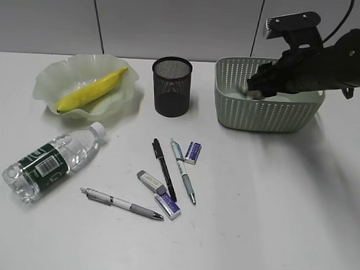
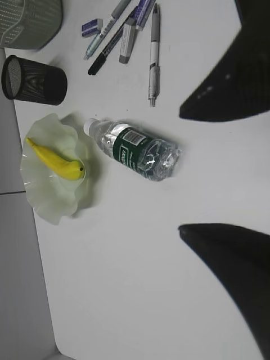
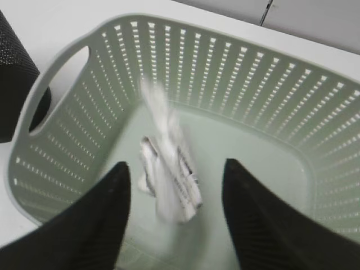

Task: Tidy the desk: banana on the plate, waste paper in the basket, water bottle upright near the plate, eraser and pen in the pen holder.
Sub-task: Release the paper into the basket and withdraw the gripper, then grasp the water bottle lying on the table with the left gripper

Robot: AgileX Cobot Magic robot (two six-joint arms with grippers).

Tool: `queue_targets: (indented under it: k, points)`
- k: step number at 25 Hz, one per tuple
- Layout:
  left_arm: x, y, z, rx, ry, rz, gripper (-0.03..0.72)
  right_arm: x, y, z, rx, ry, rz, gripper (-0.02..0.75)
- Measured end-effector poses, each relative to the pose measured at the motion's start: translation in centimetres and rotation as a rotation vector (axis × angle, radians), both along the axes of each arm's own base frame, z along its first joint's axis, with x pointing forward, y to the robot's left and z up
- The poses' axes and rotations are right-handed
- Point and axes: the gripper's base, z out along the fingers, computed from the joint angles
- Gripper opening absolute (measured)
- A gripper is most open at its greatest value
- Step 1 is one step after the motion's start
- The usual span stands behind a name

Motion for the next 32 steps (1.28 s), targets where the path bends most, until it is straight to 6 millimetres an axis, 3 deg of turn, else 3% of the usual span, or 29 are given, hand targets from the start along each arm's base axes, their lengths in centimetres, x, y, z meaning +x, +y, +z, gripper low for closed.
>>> queue_targets:
  k: [2,4,8,11,15,22,32]
  points:
    - [0.0,0.0,0.0,0.0,0.0,0.0,0.433,-0.1,0.0,0.5,0.004,-0.008,0.002,0.542]
    - [0.0,0.0,0.0,0.0,0.0,0.0,0.433,-0.5,0.0,1.9,0.009,-0.019,0.015,0.592]
    - [0.0,0.0,0.0,0.0,0.0,0.0,0.433,-2.7,-0.2,6.4,-0.002,-0.017,0.088,0.554]
    - [0.0,0.0,0.0,0.0,0.0,0.0,0.433,-5.5,-0.5,9.4,-0.016,0.075,0.153,0.497]
    - [0.0,0.0,0.0,0.0,0.0,0.0,0.433,-9.5,-1.9,12.0,-0.007,0.257,0.093,0.469]
    - [0.0,0.0,0.0,0.0,0.0,0.0,0.433,-17.1,-5.3,13.5,-0.106,0.386,0.002,0.465]
    - [0.0,0.0,0.0,0.0,-0.001,0.0,0.433,-30.0,-9.4,11.8,-0.066,0.27,-0.013,0.465]
